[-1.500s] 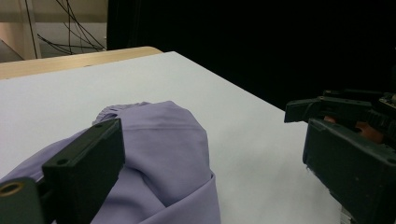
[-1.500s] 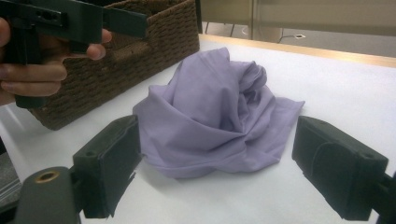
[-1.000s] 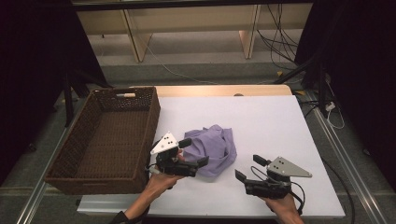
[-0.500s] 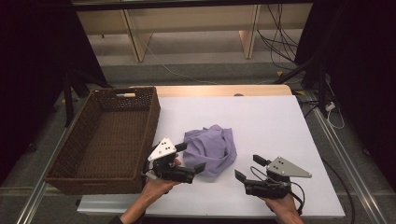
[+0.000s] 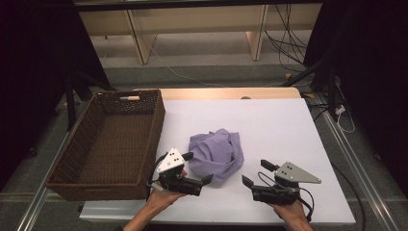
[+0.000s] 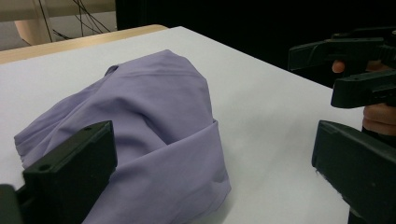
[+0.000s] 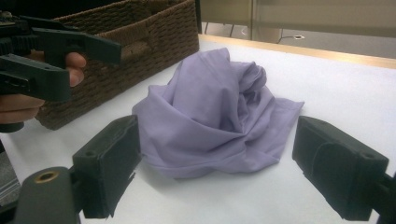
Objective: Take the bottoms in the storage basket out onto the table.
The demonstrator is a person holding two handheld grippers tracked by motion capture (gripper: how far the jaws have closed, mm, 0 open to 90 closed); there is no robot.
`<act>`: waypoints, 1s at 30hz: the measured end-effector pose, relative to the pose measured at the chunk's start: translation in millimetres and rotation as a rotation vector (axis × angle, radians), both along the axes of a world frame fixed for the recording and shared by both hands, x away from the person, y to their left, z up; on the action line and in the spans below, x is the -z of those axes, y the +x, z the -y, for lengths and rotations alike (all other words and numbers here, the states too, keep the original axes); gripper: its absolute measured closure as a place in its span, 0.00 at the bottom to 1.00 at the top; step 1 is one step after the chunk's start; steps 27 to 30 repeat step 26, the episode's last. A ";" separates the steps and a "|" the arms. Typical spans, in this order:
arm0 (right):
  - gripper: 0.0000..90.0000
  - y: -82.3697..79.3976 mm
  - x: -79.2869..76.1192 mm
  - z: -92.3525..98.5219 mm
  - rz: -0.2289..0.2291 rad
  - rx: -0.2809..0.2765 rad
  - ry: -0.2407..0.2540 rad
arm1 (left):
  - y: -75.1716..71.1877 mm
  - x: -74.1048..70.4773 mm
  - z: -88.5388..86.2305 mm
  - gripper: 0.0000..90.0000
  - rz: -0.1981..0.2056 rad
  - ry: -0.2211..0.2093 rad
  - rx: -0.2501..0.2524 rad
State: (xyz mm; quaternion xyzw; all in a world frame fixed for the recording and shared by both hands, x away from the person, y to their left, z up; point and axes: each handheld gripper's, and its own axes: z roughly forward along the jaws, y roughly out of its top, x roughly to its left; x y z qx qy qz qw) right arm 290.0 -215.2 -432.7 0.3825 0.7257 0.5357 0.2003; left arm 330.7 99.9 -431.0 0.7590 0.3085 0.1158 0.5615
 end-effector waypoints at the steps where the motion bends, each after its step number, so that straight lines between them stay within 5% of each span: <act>1: 0.18 0.1 0.0 0.0 0.000 0.000 0.000 | 0.5 0.5 0.1 0.00 -0.005 -0.001 -0.005; 9: 0.18 0.1 0.1 0.0 0.000 -0.003 -0.005 | 3.2 1.0 -2.1 0.00 -0.037 -0.032 -0.021; 30: 0.18 0.0 0.4 -0.1 0.001 -0.002 -0.005 | 3.7 1.5 -2.4 0.00 -0.030 -0.029 -0.030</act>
